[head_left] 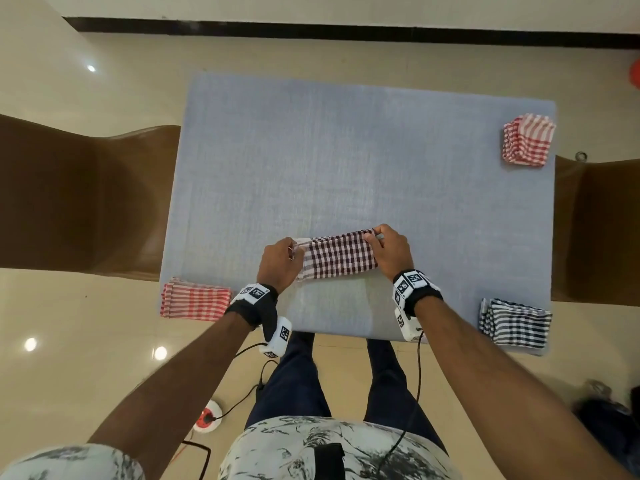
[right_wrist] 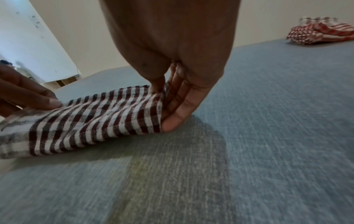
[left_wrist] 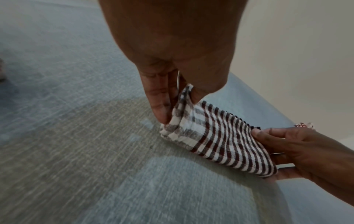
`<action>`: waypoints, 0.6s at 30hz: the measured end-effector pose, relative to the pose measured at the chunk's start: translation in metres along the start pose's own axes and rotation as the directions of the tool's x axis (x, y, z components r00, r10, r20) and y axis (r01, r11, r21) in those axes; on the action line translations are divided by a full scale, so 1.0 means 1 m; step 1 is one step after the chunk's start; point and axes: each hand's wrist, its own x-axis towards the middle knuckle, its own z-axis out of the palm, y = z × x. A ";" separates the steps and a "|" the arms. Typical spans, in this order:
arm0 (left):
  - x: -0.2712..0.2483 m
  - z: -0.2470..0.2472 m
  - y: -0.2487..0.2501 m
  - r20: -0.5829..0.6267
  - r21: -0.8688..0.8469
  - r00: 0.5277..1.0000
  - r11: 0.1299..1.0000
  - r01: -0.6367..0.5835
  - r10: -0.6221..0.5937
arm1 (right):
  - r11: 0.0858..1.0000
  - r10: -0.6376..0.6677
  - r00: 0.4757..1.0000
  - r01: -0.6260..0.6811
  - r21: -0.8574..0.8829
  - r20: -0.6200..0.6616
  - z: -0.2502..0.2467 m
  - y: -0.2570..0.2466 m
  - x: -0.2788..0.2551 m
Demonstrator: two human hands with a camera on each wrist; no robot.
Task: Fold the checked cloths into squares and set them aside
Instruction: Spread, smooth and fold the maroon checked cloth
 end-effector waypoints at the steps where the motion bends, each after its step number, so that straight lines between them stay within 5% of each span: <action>1: -0.001 0.001 -0.002 -0.005 0.008 1.000 1.000 0.017 -0.017 | 1.000 0.003 1.000 -0.003 -0.020 0.001 0.000 -0.001 0.001; 7: 0.000 0.000 -0.003 -0.054 0.047 0.990 0.990 0.131 -0.128 | 0.982 0.070 0.997 -0.072 -0.176 -0.016 0.004 -0.010 0.006; 12: -0.004 -0.003 -0.001 -0.169 0.170 0.975 0.970 0.175 -0.146 | 0.951 0.155 0.976 -0.189 -0.243 -0.153 0.004 -0.022 0.000; 15: -0.014 0.001 0.008 -0.239 0.273 0.957 0.957 -0.096 0.164 | 0.964 0.006 0.977 -0.063 -0.257 -0.214 0.003 -0.032 -0.013; 18: -0.028 0.020 0.016 -0.102 0.392 0.847 0.804 -0.448 0.521 | 0.942 -0.299 0.921 0.245 -0.228 -0.248 0.010 -0.042 -0.038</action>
